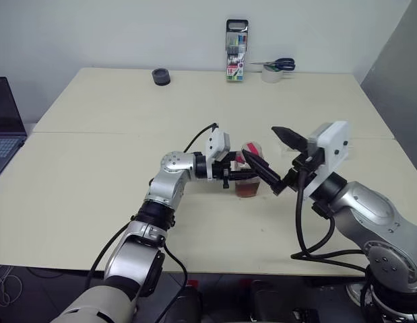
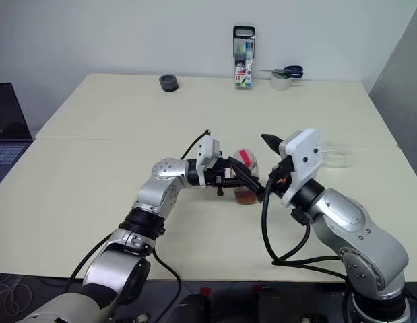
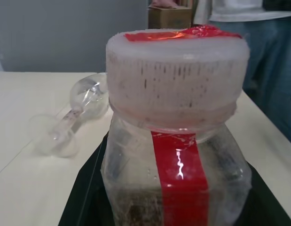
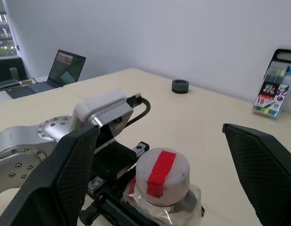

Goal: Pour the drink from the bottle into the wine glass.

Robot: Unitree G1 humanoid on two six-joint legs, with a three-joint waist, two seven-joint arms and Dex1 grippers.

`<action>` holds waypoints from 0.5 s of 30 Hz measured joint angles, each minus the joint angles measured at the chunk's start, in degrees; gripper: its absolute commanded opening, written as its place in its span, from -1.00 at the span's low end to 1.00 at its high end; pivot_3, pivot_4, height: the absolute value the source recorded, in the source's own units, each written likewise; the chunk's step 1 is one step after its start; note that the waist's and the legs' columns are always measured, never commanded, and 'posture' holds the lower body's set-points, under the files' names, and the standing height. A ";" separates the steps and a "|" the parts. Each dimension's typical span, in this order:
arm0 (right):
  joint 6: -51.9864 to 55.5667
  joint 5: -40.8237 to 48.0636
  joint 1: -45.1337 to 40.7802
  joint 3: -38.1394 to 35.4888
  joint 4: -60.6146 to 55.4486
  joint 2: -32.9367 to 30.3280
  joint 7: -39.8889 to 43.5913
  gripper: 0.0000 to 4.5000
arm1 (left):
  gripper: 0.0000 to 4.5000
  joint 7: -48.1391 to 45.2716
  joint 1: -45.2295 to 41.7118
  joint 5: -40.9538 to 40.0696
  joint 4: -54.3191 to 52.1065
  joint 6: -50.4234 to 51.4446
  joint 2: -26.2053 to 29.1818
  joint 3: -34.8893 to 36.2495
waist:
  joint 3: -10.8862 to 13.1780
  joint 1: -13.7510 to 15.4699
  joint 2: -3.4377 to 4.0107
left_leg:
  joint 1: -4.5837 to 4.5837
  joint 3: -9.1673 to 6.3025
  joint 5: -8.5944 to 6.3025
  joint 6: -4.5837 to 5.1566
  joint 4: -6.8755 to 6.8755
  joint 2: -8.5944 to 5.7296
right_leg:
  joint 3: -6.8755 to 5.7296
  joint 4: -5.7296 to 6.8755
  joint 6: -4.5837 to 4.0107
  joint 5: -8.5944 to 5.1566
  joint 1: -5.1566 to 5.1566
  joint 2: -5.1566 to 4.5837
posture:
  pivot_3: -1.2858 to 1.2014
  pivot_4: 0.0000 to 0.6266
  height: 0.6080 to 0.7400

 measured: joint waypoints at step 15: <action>1.17 -5.56 -2.47 5.57 6.32 1.85 0.55 1.00 | -0.22 -2.72 -1.15 0.34 1.03 -0.46 -0.64 -0.01 | 0.00 -0.01 0.00 | -0.01 -0.01 0.00 0.00 0.00 0.00 | -0.01 0.01 0.00 0.00 -0.03 0.01 | 0.03 -0.52 1.00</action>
